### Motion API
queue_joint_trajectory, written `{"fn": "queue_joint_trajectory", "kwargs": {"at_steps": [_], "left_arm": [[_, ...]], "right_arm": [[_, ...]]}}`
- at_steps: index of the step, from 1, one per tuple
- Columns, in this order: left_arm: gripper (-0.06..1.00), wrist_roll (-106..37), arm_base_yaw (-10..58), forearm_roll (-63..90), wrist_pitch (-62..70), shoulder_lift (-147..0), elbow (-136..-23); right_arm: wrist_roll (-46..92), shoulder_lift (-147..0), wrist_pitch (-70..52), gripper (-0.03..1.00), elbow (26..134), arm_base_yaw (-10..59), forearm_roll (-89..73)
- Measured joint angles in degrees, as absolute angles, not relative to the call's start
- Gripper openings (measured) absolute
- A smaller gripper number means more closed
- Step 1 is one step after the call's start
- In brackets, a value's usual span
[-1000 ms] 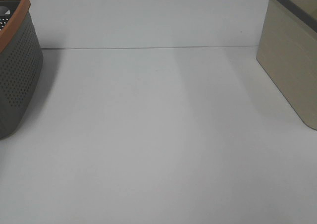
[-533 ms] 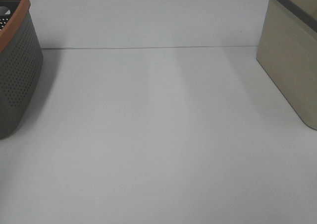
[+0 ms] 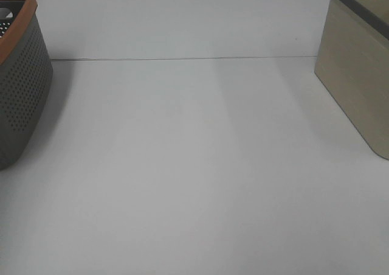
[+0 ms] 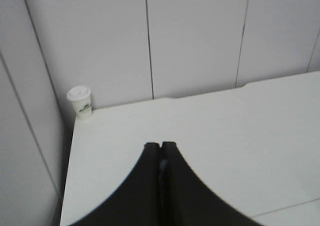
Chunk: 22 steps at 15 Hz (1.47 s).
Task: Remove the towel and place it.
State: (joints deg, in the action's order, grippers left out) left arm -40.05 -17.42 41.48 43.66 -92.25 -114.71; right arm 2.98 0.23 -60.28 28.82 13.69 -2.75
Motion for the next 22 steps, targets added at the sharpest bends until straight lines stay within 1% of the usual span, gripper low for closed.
{"fn": "queue_joint_trajectory", "kwargs": {"at_steps": [1, 3, 7, 8, 10, 12, 16, 17, 18, 19, 22], "left_arm": [[0.0, -39.19, -16.1, 40.97, 43.2, -92.19, -115.85], [0.0, -35.75, -10.6, 36.9, 40.39, -92.13, -119.52], [0.0, -25.15, 1.26, 22.23, 34.55, -92.07, -123.24], [0.0, -22.12, 5.27, 17.07, 32.83, -92.13, -123.93], [0.0, -18.39, 9.17, 13.24, 31.74, -93.39, -127.02], [0.0, -15.58, 12.32, 9.97, 31.8, -95.34, -131.04], [0.0, -10.54, 17.59, 1.78, 34.66, -97.86, -133.04], [0.0, -8.48, 18.91, -0.97, 36.1, -98.26, -133.04], [0.0, -5.27, 21.89, -6.53, 40.39, -99.06, -133.04], [0.0, -4.76, 22.86, -8.08, 41.65, -99.24, -132.93], [0.0, 1.03, 28.93, -16.73, 42.17, -99.64, -128.0]], "right_arm": [[2.98, 0.23, -60.28, 0.75, 28.82, 13.69, -2.75], [2.98, 0.23, -60.28, 0.75, 28.82, 13.69, -2.75], [2.98, 0.23, -60.28, 0.75, 28.82, 13.69, -2.75], [2.98, 0.23, -60.28, 0.75, 28.82, 13.69, -2.75], [2.98, 0.23, -60.28, 0.75, 28.82, 13.69, -2.75], [2.98, 0.23, -60.28, 0.75, 28.82, 13.69, -2.75], [2.98, 0.23, -60.28, 0.75, 28.82, 13.69, -2.75], [2.98, 0.23, -60.28, 0.75, 28.82, 13.69, -2.75], [2.98, 0.23, -60.28, 0.75, 28.82, 13.69, -2.75], [2.98, 0.23, -60.28, 0.75, 28.82, 13.69, -2.75], [2.98, 0.23, -60.28, 0.75, 28.82, 13.69, -2.75]]}}
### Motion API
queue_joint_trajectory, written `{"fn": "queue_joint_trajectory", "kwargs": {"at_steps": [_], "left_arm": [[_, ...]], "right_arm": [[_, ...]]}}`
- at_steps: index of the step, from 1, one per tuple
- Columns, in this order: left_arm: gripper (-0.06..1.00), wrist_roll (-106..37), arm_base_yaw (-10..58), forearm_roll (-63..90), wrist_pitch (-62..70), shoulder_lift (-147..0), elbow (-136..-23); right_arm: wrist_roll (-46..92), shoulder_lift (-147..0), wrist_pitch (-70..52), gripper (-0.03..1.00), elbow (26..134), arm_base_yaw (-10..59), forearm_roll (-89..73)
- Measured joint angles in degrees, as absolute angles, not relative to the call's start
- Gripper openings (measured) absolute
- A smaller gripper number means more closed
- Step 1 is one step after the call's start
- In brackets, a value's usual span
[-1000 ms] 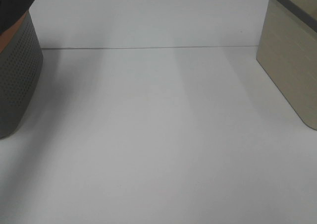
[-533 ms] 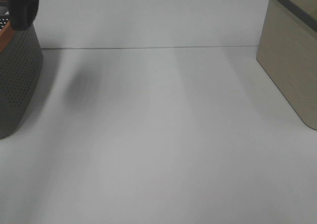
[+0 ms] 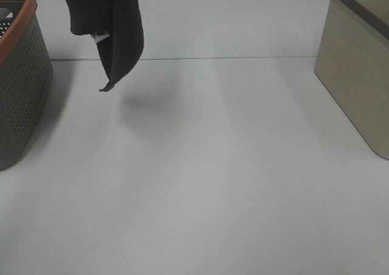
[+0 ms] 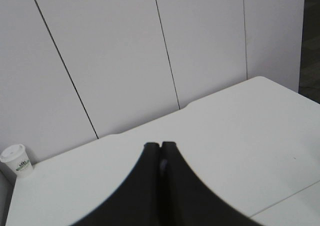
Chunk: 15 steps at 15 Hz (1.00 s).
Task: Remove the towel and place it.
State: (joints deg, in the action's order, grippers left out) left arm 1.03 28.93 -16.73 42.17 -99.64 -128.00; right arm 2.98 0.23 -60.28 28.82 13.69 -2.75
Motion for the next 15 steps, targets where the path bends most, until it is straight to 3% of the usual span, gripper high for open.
{"fn": "queue_joint_trajectory", "kwargs": {"at_steps": [7, 12, 15], "left_arm": [[0.0, 23.38, 38.73, -37.07, 41.31, -99.69, -108.06], [0.0, 25.9, 39.76, -37.99, 41.65, -99.75, -100.27], [0.0, 25.78, 39.99, -37.87, 42.46, -99.75, -100.21]], "right_arm": [[6.42, 0.23, -60.28, 0.75, 28.82, 13.69, -5.67], [10.31, 0.23, -59.82, 0.75, 28.99, 13.69, -8.54], [21.49, -3.09, -47.78, 0.75, 29.91, 13.69, -18.56]]}}
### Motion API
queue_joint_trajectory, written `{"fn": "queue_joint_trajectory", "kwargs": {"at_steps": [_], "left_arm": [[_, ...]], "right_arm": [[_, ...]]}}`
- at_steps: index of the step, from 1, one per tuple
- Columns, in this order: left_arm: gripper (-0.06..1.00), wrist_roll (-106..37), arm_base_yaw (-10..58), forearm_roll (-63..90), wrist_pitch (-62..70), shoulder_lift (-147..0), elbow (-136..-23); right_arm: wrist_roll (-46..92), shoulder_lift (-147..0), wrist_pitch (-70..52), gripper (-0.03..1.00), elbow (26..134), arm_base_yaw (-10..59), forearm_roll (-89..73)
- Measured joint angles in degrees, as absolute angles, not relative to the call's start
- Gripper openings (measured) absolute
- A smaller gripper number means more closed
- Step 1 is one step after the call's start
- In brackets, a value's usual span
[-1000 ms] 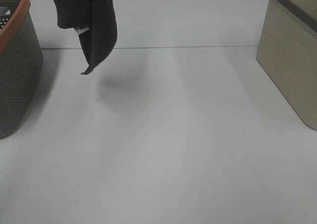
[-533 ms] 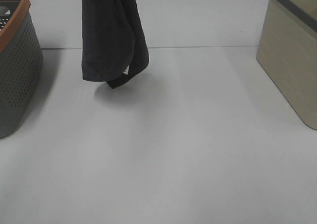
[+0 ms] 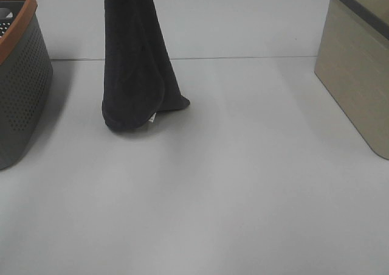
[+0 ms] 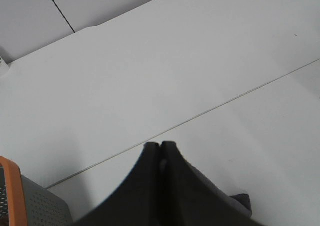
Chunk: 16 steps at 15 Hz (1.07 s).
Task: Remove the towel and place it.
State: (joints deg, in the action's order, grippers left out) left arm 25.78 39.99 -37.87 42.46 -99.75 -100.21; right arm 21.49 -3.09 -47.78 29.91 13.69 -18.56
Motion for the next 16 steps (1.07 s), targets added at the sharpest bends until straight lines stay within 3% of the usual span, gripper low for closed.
{"fn": "queue_joint_trajectory", "kwargs": {"at_steps": [2, 6, 9, 13, 16], "left_arm": [[0.0, 24.06, 40.57, -37.87, 43.66, -99.69, -100.15], [0.0, 20.51, 42.17, -37.24, 46.29, -96.66, -100.15], [0.0, 17.13, 42.17, -35.24, 51.51, -96.43, -100.15], [0.0, 15.99, 42.86, -33.8, 53.0, -96.43, -100.15], [0.0, 14.9, 44.52, -33.4, 53.0, -96.43, -100.15]], "right_arm": [[30.6, -9.17, -41.65, 0.74, 29.97, 13.69, -23.38], [59.01, -35.35, -37.64, 0.73, 29.97, 13.69, -46.18], [90.41, -51.39, -36.9, 0.72, 29.97, 13.69, -69.33], [132.18, -74.2, -43.66, 0.72, 29.97, 13.69, -96.26], [140.72, -86.23, -52.6, 0.72, 32.66, 13.69, -98.78]]}}
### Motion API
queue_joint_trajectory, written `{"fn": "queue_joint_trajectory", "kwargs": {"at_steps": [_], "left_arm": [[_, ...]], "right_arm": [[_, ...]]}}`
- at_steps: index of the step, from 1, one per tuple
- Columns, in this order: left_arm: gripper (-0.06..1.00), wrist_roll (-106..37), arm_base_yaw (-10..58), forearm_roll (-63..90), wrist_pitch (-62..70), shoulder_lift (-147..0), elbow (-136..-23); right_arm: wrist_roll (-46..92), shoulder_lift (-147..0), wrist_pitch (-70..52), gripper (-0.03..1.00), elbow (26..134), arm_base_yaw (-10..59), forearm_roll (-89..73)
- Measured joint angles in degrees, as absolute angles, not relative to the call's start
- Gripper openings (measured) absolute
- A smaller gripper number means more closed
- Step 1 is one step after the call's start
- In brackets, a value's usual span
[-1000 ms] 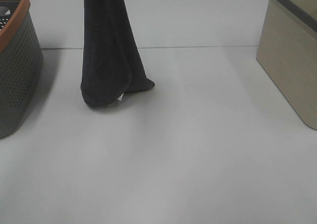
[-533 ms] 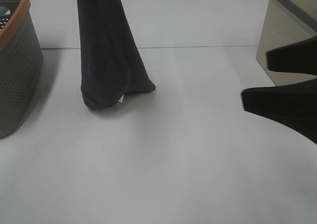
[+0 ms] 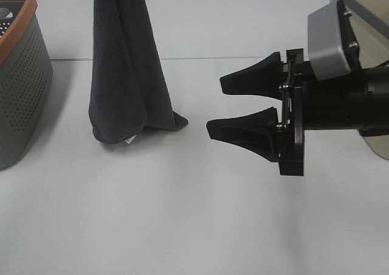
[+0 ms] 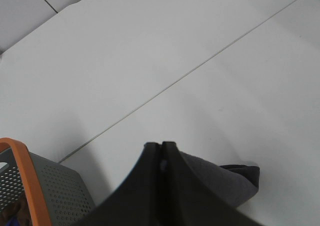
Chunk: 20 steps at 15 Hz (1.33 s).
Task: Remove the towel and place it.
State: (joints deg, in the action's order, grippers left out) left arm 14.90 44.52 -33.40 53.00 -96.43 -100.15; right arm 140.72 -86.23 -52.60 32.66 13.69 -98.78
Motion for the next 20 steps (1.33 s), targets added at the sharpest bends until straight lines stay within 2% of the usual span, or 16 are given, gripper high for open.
{"fn": "queue_joint_trajectory", "kwargs": {"at_steps": [9, 14, 20], "left_arm": [[0.0, 14.27, 44.63, -33.12, 53.0, -96.43, -100.15], [0.0, 14.27, 44.63, -32.83, 53.0, -96.43, -100.15], [0.0, 14.27, 44.63, -31.63, 53.0, -96.43, -100.15]], "right_arm": [[141.35, -105.14, -55.75, 0.68, 46.52, 14.84, -99.75], [141.29, -114.31, -47.9, 0.67, 57.81, 22.75, -99.75], [140.83, -119.63, -46.41, 0.67, 63.77, 22.75, -99.81]]}}
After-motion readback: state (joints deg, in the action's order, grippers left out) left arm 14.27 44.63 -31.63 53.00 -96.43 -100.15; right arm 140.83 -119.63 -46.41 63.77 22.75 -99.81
